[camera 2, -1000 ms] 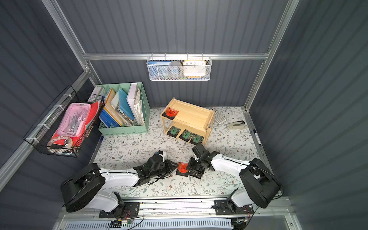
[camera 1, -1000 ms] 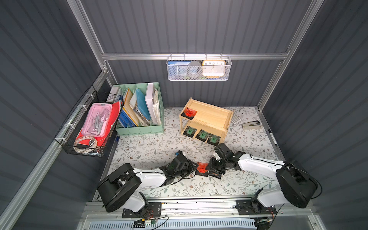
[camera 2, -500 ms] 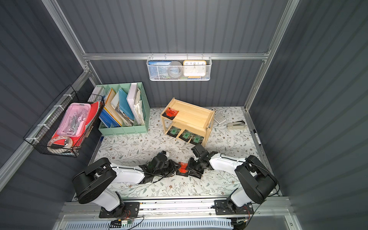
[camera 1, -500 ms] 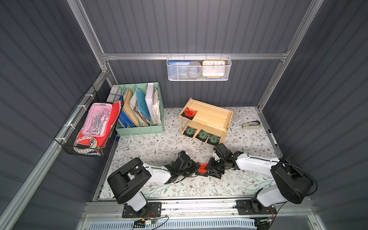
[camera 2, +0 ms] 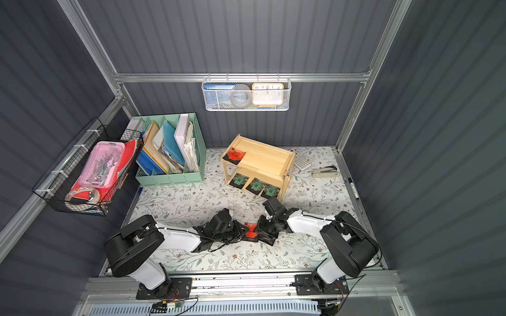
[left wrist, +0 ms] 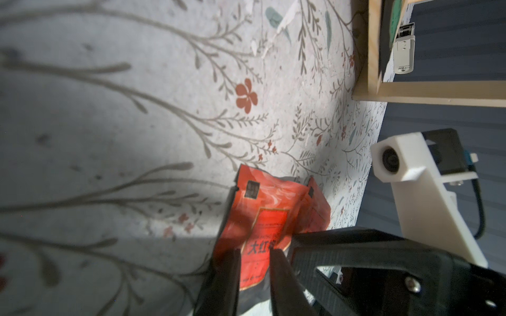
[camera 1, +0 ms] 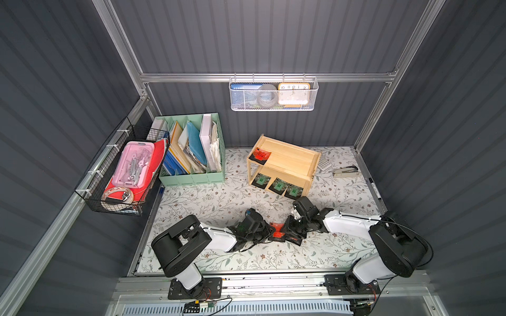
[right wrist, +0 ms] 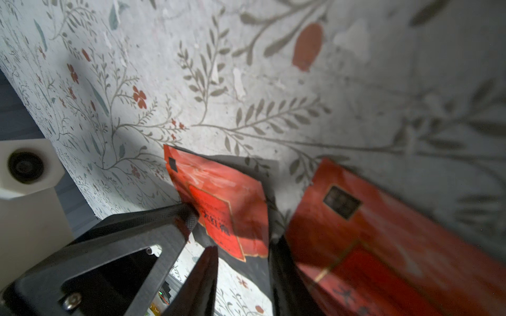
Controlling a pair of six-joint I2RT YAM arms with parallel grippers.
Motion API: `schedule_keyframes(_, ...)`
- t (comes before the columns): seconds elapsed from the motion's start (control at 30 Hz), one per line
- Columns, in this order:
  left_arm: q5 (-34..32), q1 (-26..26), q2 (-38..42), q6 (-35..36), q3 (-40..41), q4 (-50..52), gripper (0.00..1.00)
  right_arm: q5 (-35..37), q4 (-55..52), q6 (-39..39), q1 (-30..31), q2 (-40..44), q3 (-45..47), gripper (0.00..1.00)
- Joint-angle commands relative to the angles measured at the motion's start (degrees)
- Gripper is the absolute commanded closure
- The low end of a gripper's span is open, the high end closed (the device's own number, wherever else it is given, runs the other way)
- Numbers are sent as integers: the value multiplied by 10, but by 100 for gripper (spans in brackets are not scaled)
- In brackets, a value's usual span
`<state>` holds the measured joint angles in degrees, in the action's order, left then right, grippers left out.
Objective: Place the tea bags on the shelf by color
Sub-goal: Pick up the tea bag from the center of the board.
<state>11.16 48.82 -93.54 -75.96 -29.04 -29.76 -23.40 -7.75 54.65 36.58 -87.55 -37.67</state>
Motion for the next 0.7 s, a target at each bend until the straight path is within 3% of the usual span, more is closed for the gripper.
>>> schedule_keyframes(0.0, 1, 1, -7, -7, 2, 10, 76, -2, 17, 11, -1, -17, 18, 65)
schedule_keyframes(0.67, 15, 1, -22, -12, 5, 3, 78, -26, 97, 27, -1, -17, 42, 81)
